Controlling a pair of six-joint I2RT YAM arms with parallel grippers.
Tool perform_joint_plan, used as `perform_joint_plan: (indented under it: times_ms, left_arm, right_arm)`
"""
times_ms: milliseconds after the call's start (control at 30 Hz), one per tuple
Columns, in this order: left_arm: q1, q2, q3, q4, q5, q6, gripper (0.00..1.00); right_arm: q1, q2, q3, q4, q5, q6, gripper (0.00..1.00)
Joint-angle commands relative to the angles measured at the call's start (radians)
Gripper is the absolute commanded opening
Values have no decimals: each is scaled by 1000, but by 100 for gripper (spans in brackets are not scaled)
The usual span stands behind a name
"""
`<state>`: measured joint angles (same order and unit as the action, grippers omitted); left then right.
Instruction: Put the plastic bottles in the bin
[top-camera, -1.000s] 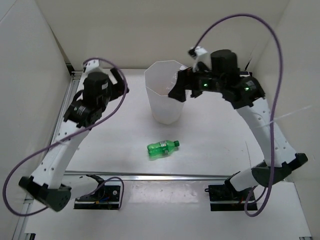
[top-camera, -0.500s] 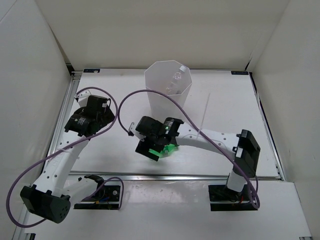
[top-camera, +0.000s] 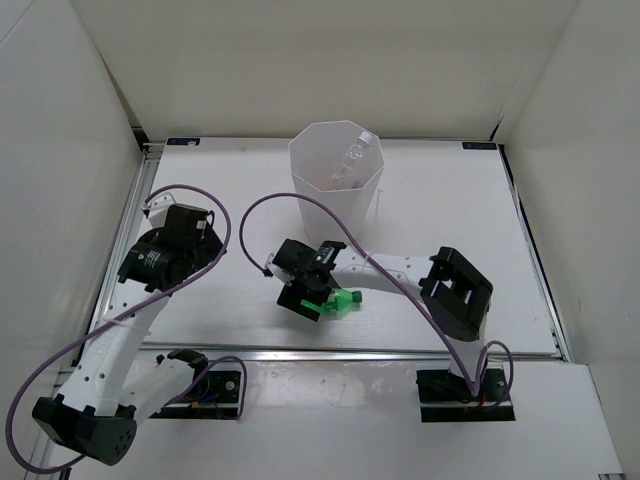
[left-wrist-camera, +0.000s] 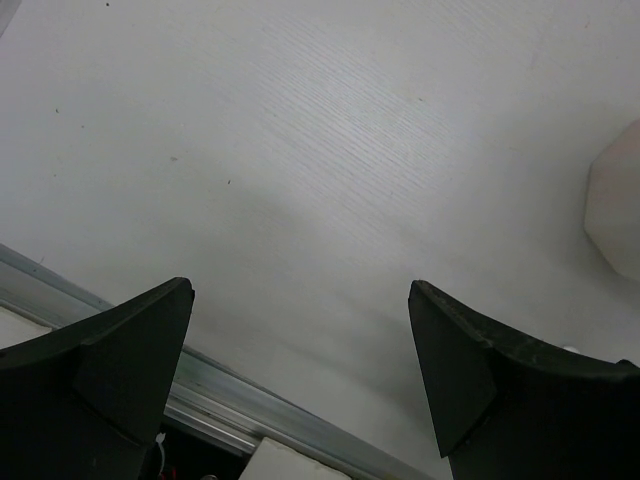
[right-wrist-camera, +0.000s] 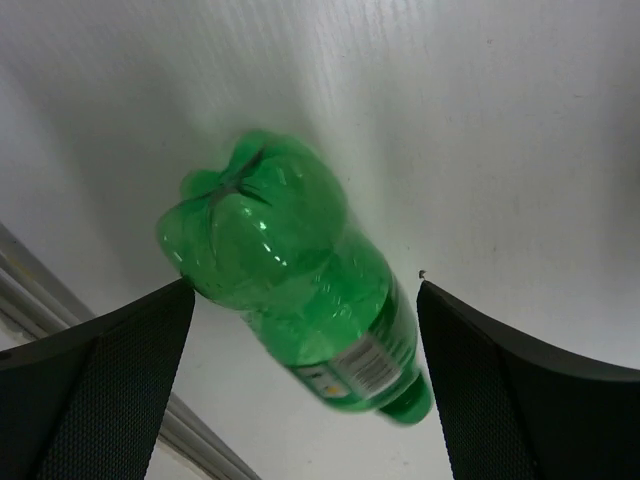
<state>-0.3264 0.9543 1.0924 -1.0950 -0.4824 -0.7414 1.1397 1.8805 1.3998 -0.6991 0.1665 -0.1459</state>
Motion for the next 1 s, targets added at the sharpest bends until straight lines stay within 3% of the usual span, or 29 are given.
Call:
perform_joint_plan:
  times_ms: [0,133,267,367,400,500,567,667,700,733,800,967]
  left_arm:
    - [12,-12,-3,-40,8,14,100]
    - [21,-22,-3,-60,-10,23,100]
    - [44,-32,-3,-60,-42,23,100]
    - [65,-42,-3,-69,-77,23,100]
    - [66,-51,-3,-69,-87,13,100]
    - [87,-51,-3,-89,-110,-25,100]
    - [96,-51,-3,-89,-120,-26,100]
    - [105,-60,-14,-77,-98,-36,100]
    - [105,-60,-25,-68,-97,-36,100]
    - [105,-60,-37,-68,-87,-36,100]
    - [105,-60,-49,-68,-75,-36,100]
    - [105,-60,-71,-59,-51,-27,100]
  right_arm:
    - [-34,5,1,67,-78,-1,95]
    - [-87,46,7,79,-155,41,90]
    - [-110,88,65,15,-238,100,72]
    - [-110,97,99,-39,-259,132,54]
    - [-110,83,135,-80,-259,146,38]
    - [-110,74,285,-236,-259,224,26]
    - [-110,65,521,-311,-259,250,26]
    - [-110,37,771,-361,-121,272,26]
    - [-124,23,914,-361,-78,272,35]
    - [-141,14,968,-317,-58,250,37]
    - [-216,-36,1015,-246,-33,241,37]
    - [-395,-139,874,35,-48,278,35]
